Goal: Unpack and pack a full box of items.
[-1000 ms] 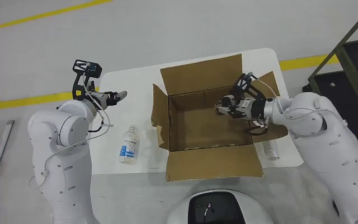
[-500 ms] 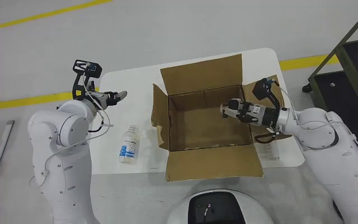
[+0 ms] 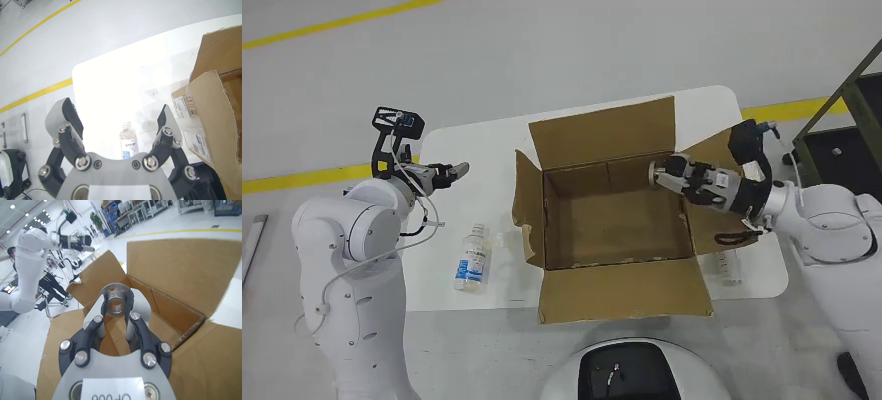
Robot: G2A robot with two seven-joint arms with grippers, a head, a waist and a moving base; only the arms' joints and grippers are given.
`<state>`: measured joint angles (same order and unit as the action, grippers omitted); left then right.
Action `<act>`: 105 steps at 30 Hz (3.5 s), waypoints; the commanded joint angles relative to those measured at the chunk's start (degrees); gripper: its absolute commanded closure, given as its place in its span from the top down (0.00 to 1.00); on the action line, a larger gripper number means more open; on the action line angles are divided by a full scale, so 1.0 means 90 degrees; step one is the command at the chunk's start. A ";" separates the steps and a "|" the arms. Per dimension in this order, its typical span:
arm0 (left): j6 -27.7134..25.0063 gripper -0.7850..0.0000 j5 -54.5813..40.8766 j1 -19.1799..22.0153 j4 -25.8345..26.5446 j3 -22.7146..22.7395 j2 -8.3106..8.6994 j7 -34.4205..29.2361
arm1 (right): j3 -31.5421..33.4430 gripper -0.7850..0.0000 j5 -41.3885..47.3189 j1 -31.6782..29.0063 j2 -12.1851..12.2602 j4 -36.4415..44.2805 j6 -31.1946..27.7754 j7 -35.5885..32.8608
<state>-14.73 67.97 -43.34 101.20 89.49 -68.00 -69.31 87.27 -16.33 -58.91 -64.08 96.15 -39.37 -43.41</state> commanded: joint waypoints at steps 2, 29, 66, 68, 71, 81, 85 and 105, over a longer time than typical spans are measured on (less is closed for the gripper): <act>0.0000 1.00 0.0000 0.0000 0.0000 0.0000 0.0000 0.0000 | 0.0635 0.00 0.0192 -0.0094 0.0101 0.0197 -0.0123 -0.0065; 0.0000 1.00 0.0000 0.0000 0.0000 0.0000 0.0000 0.0000 | 0.2285 0.00 -0.2031 -0.2232 0.0701 0.0789 0.0227 -0.2484; 0.0000 1.00 0.0000 0.0000 0.0000 0.0000 0.0000 0.0000 | 0.0209 0.00 -0.3671 -0.1285 0.1220 -0.0024 0.0346 -0.2734; 0.0000 1.00 0.0000 0.0000 0.0000 0.0000 0.0000 0.0000 | 0.0163 0.00 -0.3659 -0.1245 0.1231 -0.0056 0.0349 -0.2728; 0.0000 1.00 0.0000 0.0000 0.0000 0.0000 0.0000 0.0000 | 0.0103 0.00 -0.3633 -0.1202 0.1248 -0.0103 0.0368 -0.2704; 0.0000 1.00 0.0000 0.0000 0.0000 0.0000 0.0000 0.0000 | -0.0003 0.43 -0.3560 -0.1153 0.1311 -0.0166 0.0426 -0.2637; 0.0000 1.00 0.0000 0.0000 0.0000 0.0000 0.0000 0.0000 | 0.0024 0.44 -0.3480 -0.1180 0.1340 -0.0130 0.0462 -0.2577; 0.0000 1.00 0.0000 0.0000 0.0000 0.0000 0.0000 0.0000 | 0.2169 0.00 -0.1847 -0.2972 0.1192 0.1024 0.2533 0.2336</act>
<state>-14.73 67.97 -43.34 101.20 89.49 -68.00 -69.31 106.87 -34.51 -85.29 -53.21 105.13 -17.18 -23.89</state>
